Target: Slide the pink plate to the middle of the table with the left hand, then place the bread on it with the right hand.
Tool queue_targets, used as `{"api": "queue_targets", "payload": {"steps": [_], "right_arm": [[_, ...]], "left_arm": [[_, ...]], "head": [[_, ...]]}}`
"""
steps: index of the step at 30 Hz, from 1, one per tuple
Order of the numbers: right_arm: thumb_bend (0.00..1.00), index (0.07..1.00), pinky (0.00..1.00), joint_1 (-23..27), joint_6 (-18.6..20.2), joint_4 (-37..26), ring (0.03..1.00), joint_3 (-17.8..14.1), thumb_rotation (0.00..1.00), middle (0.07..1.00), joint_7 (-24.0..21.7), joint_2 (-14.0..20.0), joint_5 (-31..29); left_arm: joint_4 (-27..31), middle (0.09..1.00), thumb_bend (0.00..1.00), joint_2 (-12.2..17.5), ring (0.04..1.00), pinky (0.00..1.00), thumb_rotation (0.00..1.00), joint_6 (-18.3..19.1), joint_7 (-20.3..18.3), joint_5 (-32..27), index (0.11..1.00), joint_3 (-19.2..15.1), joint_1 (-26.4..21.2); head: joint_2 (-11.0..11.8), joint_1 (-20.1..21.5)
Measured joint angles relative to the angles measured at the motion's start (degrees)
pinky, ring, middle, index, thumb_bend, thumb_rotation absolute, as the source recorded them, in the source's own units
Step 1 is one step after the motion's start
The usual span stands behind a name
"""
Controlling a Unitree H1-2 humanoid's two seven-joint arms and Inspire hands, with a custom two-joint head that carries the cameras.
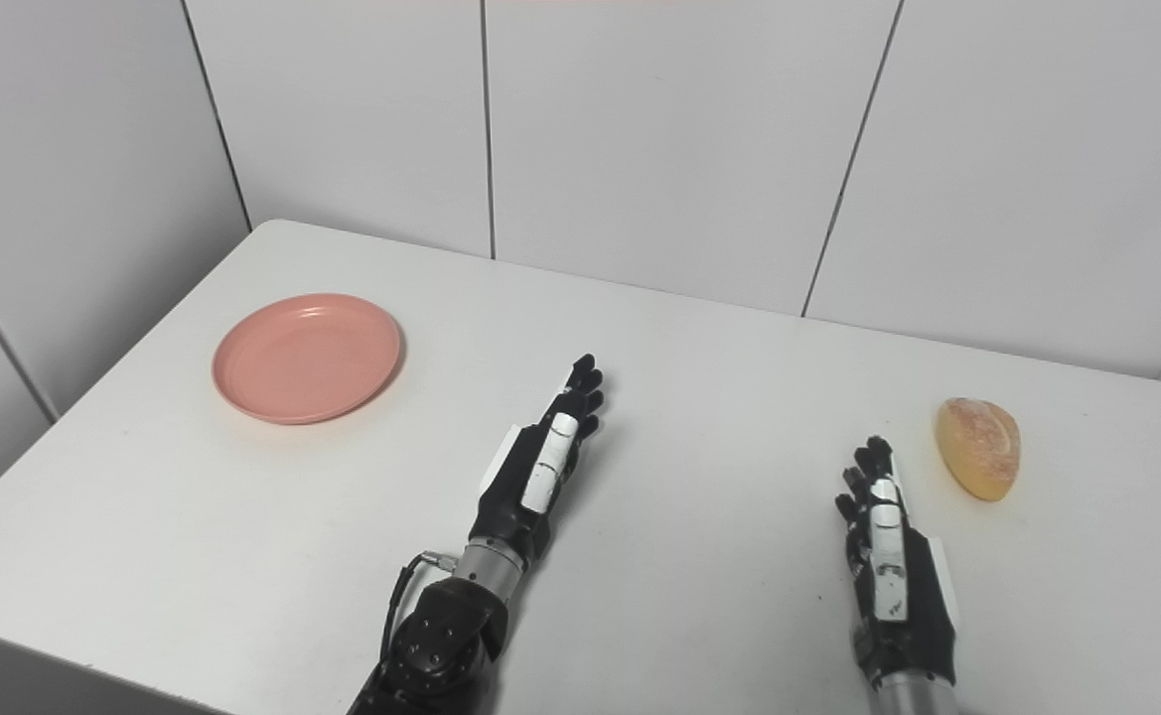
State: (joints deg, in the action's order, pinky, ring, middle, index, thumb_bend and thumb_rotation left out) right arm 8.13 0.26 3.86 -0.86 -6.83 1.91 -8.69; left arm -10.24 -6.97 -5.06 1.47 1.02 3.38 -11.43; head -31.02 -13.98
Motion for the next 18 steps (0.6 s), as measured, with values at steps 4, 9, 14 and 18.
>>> {"api": "queue_targets", "payload": {"steps": [4, 9, 14, 18], "right_arm": [[0.72, 1.000, 1.00, -0.1, 0.0, -0.4, 1.000, 0.0, 1.00, 1.000, 0.1, 0.0, 0.2], [0.72, 1.000, 1.00, -0.3, 0.0, -0.5, 1.000, 0.1, 1.00, 1.000, 0.1, 0.1, 0.6], [0.72, 1.000, 1.00, -0.2, 0.0, -0.4, 1.000, 0.3, 1.00, 1.000, 0.0, 0.1, 0.8], [0.73, 1.000, 1.00, -0.1, -0.1, -0.2, 1.000, 0.4, 0.99, 1.000, 0.0, 0.0, 0.9]], "left_arm": [[1.8, 1.000, 0.77, 0.1, 1.000, 1.00, 1.00, 2.4, 0.8, -1.7, 1.000, -3.0, 0.0], [6.5, 1.000, 0.83, 3.4, 1.000, 1.00, 1.00, 7.9, -0.9, -5.5, 1.000, -5.2, -1.4], [8.1, 0.985, 0.83, 6.2, 0.990, 0.98, 1.00, 9.6, -1.4, -9.0, 0.986, -8.4, -3.7], [9.1, 0.937, 0.83, 7.1, 0.947, 0.94, 1.00, 10.8, -1.5, -11.5, 0.929, -10.8, -4.3]], "head": [[0.0, -0.1], [0.2, -0.4], [0.5, -0.8], [0.9, -0.8]]}}
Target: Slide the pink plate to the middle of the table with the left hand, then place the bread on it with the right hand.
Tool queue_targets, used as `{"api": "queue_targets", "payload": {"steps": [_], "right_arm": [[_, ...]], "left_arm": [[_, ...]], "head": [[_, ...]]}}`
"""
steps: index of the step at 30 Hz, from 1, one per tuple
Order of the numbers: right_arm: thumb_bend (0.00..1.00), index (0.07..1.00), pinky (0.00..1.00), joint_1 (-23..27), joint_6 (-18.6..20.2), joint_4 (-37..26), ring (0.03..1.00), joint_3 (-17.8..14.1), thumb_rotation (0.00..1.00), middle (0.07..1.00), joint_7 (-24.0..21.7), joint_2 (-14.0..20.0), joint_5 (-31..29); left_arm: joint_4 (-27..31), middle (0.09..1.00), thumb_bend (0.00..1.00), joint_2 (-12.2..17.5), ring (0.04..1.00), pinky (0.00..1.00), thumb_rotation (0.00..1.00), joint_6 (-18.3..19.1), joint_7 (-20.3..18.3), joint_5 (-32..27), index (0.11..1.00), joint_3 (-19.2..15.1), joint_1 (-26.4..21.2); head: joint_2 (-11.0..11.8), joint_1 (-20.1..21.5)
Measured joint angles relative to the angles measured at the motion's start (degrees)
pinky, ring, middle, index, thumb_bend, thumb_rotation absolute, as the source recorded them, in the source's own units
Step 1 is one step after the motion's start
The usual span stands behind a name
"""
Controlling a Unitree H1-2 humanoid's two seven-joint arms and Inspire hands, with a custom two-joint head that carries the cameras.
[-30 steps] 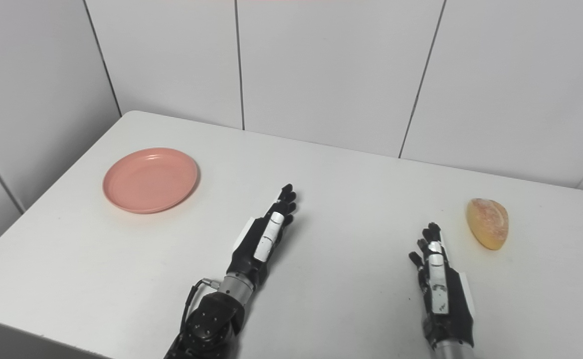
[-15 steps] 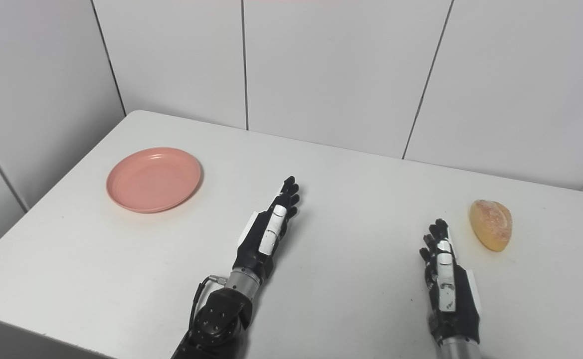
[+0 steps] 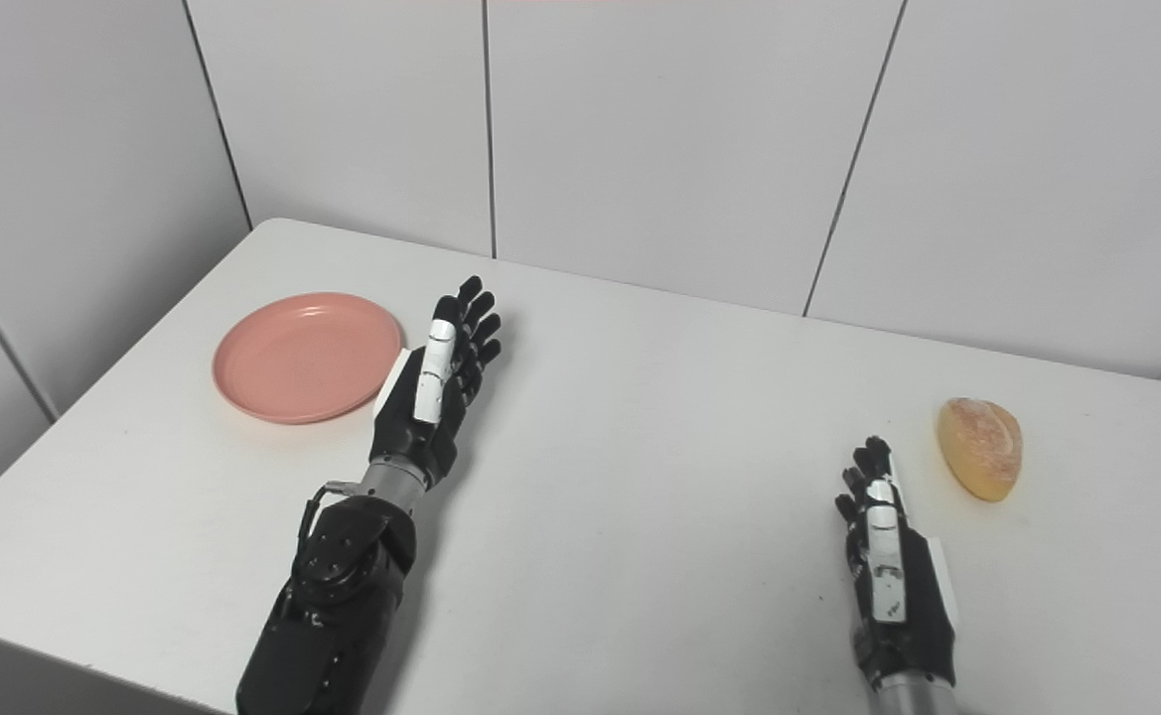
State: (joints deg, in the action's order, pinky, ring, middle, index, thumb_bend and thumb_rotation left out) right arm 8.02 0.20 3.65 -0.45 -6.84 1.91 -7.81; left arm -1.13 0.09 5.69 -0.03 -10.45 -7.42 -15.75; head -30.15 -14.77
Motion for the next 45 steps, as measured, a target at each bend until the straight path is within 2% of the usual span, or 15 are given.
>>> {"api": "queue_targets", "payload": {"steps": [4, 8, 18, 31, 35, 45], "right_arm": [[0.72, 1.000, 1.00, 0.0, 0.0, 0.0, 1.000, 0.3, 1.00, 1.000, 0.0, -0.1, 0.6], [0.72, 1.000, 1.00, -0.1, 0.0, -0.2, 1.000, 0.6, 0.99, 1.000, 0.0, -0.1, 1.1], [0.72, 1.000, 1.00, -0.5, 0.0, -0.7, 1.000, 0.8, 0.98, 1.000, -0.1, -0.3, 1.0], [0.73, 1.000, 1.00, -0.4, 0.0, -0.5, 1.000, 0.6, 0.98, 1.000, -0.2, -0.3, -0.2], [0.75, 1.000, 1.00, -0.4, 0.0, -0.5, 1.000, 0.6, 0.97, 1.000, -0.4, -0.1, -0.4], [0.72, 1.000, 1.00, -0.4, -0.1, -0.4, 1.000, -0.2, 0.98, 1.000, -1.1, -0.1, -1.5]], "left_arm": [[0.0, 0.887, 0.83, 1.4, 0.894, 0.88, 1.00, 0.0, 0.7, -0.8, 0.893, -2.4, -1.1], [0.1, 0.871, 0.84, 3.2, 0.879, 0.88, 1.00, 0.0, 2.0, -0.8, 0.874, -4.8, -2.4], [-3.3, 0.790, 0.84, 11.9, 0.803, 0.80, 1.00, 0.5, 2.2, -0.9, 0.785, -9.9, -6.6], [-10.9, 0.779, 0.86, 21.2, 0.791, 0.77, 1.00, 0.7, 2.3, -0.9, 0.776, -13.7, -8.4], [-15.0, 0.768, 0.88, 22.1, 0.779, 0.77, 1.00, -0.5, 2.4, -0.9, 0.766, -15.3, -8.9], [-22.9, 0.780, 0.84, 23.6, 0.797, 0.80, 1.00, -4.8, 2.7, -0.7, 0.784, -15.7, -9.2]], "head": [[0.1, 0.2], [0.0, -0.3], [0.2, -1.9], [0.2, -2.9], [0.1, -3.1], [0.1, -3.5]]}}
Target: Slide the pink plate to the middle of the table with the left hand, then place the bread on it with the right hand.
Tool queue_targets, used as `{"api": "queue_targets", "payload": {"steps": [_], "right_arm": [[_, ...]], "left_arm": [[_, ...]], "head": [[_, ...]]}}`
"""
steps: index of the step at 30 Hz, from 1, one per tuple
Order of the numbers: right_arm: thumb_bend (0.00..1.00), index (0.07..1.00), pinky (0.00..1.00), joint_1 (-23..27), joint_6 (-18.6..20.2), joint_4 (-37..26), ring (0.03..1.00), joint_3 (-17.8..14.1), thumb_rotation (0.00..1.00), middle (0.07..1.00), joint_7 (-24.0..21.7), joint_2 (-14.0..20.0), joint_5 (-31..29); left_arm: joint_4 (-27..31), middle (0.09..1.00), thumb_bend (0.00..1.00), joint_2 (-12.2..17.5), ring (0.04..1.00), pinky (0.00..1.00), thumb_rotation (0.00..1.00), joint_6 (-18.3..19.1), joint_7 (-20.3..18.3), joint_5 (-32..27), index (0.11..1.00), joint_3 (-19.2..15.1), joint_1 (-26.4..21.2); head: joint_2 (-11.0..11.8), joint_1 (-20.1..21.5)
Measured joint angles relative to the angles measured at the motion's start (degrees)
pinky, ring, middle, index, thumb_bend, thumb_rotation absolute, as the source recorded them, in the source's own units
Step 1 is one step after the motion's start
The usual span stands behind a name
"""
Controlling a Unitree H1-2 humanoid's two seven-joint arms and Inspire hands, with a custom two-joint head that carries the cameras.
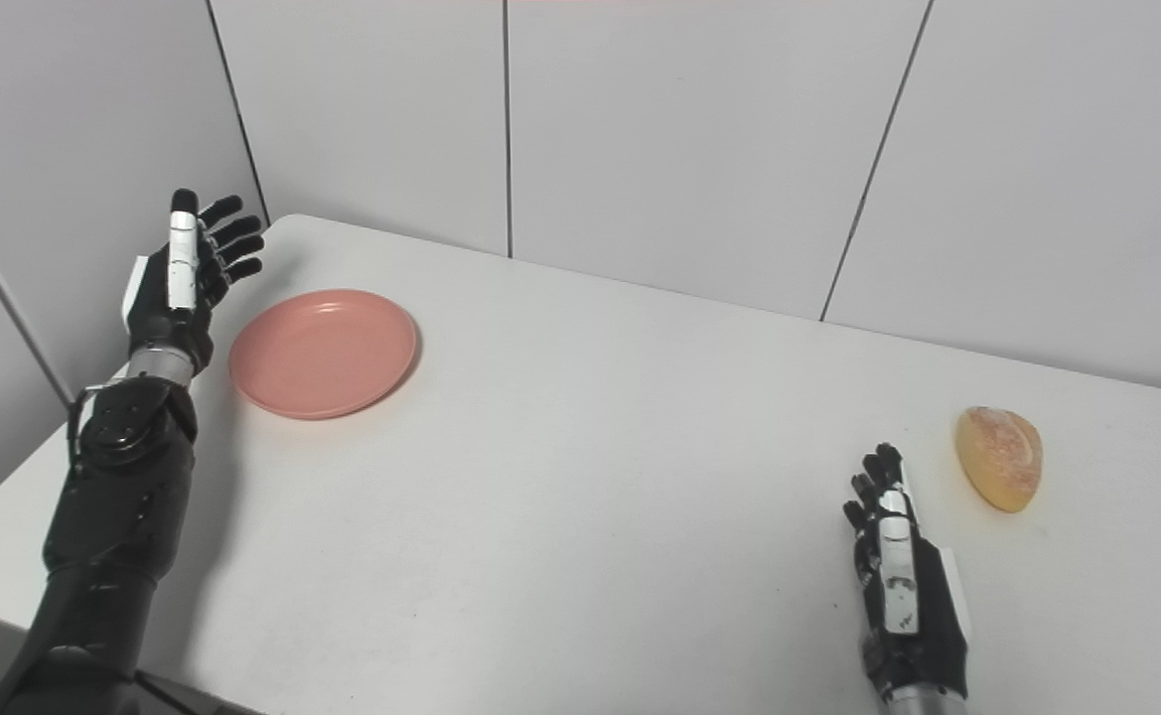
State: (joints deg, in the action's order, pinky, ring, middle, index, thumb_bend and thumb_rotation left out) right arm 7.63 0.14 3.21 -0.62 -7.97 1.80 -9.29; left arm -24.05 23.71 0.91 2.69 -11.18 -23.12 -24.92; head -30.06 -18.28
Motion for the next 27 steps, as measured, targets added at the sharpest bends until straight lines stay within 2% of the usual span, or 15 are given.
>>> {"api": "queue_targets", "payload": {"steps": [7, 12, 27], "right_arm": [[0.71, 1.000, 1.00, 0.0, 0.0, 0.0, 1.000, -0.3, 0.98, 1.000, 0.0, 0.1, -0.7], [0.71, 1.000, 1.00, -0.1, 0.0, -0.1, 1.000, -0.2, 0.98, 1.000, 0.0, 0.1, -0.7], [0.71, 1.000, 1.00, -1.2, 0.0, -1.5, 1.000, -0.2, 0.98, 1.000, -0.1, 0.2, -0.9]], "left_arm": [[-5.0, 0.813, 0.85, 1.3, 0.825, 0.81, 1.00, -1.0, 0.2, 0.9, 0.820, 0.3, 0.1], [-8.8, 0.828, 0.83, 1.2, 0.841, 0.83, 1.00, -3.8, 0.7, 1.4, 0.835, 0.9, 0.1], [-9.5, 0.829, 0.82, -0.4, 0.841, 0.83, 1.00, -4.8, 1.1, 1.4, 0.830, 3.6, 0.9]], "head": [[0.1, -0.2], [-0.1, -0.4], [-0.7, -0.4]]}}
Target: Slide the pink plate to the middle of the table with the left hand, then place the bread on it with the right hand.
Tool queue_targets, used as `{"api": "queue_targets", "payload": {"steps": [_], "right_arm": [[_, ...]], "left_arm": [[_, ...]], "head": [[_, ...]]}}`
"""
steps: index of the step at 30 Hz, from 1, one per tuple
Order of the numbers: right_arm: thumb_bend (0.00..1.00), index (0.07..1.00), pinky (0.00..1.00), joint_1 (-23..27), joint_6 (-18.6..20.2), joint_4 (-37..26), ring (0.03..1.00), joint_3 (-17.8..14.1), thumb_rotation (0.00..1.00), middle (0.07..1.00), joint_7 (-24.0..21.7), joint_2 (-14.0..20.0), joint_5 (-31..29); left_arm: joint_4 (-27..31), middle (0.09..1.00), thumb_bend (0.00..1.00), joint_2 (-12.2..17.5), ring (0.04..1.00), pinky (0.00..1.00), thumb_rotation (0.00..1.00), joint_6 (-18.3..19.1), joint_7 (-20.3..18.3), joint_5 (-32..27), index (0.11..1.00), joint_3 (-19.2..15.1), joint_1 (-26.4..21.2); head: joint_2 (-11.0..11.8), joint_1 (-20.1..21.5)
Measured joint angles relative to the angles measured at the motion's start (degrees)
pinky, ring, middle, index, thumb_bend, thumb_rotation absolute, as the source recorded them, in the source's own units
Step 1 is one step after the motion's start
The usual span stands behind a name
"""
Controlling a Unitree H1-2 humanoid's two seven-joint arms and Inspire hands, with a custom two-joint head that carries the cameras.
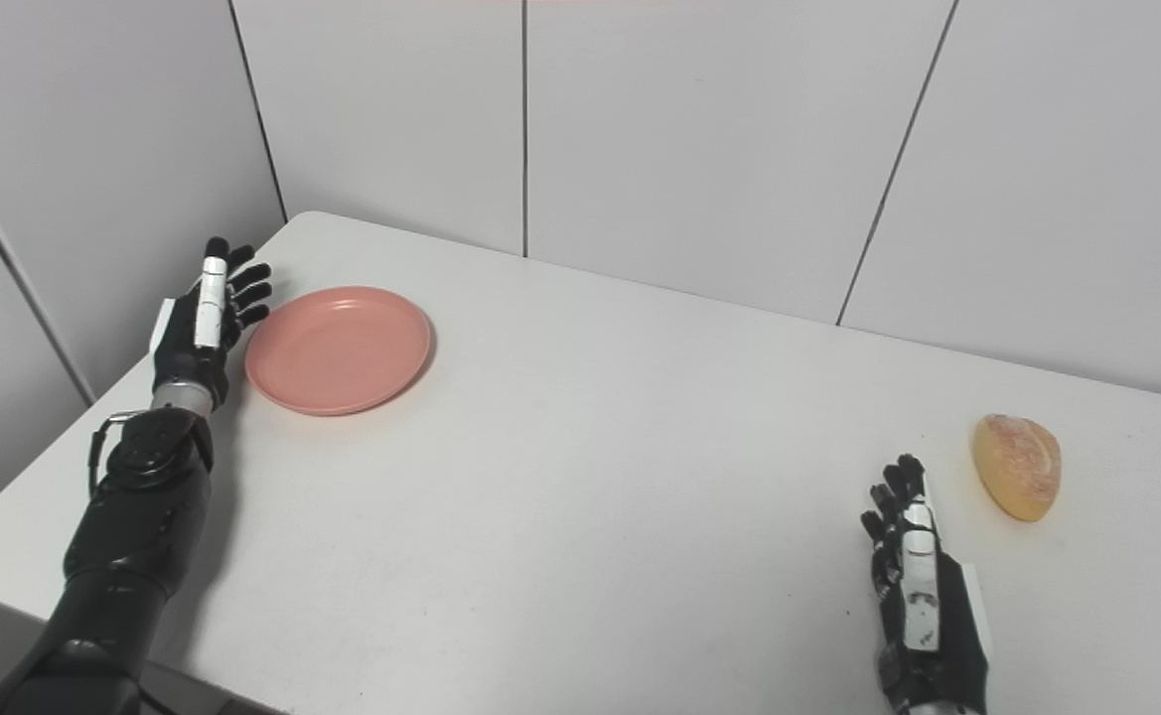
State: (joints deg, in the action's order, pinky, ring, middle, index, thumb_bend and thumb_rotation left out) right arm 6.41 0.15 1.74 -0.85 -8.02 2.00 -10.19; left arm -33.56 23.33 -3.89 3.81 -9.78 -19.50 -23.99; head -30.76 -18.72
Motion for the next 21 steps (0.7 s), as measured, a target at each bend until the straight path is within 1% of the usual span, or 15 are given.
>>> {"api": "queue_targets", "payload": {"steps": [3, 9, 13, 17, 21], "right_arm": [[0.72, 1.000, 1.00, 0.0, 0.0, -0.1, 1.000, 0.0, 0.98, 1.000, 0.0, 0.0, 0.0], [0.70, 1.000, 1.00, -0.2, 0.0, -0.2, 1.000, 0.0, 0.98, 1.000, 0.1, 0.0, 0.1], [0.70, 1.000, 1.00, -0.2, 0.0, -0.2, 1.000, 0.0, 0.98, 1.000, 0.3, 0.0, 0.2], [0.69, 1.000, 1.00, -0.2, 0.0, -0.2, 1.000, 0.0, 0.97, 1.000, 0.4, 0.0, 0.2], [0.70, 1.000, 1.00, -0.3, 0.0, -0.3, 1.000, 0.0, 0.98, 1.000, 0.4, -0.1, 0.2]], "left_arm": [[-0.1, 0.827, 0.83, -0.4, 0.844, 0.84, 1.00, -0.1, -0.1, 0.0, 0.828, 0.6, 0.4], [-0.9, 0.835, 0.85, -0.7, 0.848, 0.85, 1.00, -1.6, -0.2, -0.1, 0.839, 1.9, 0.4], [-1.0, 0.840, 0.86, -1.5, 0.850, 0.84, 1.00, -2.0, -0.2, -0.2, 0.846, 2.3, 0.4], [-0.6, 0.843, 0.82, -2.1, 0.857, 0.85, 1.00, -2.0, -0.2, -0.3, 0.852, 2.7, 0.4], [0.3, 0.843, 0.81, -3.1, 0.857, 0.85, 1.00, -1.9, -0.3, -0.3, 0.852, 3.2, 0.4]], "head": [[-0.2, 0.4], [-0.1, 0.5], [-0.1, 0.5], [-0.3, 0.7], [-0.3, 0.9]]}}
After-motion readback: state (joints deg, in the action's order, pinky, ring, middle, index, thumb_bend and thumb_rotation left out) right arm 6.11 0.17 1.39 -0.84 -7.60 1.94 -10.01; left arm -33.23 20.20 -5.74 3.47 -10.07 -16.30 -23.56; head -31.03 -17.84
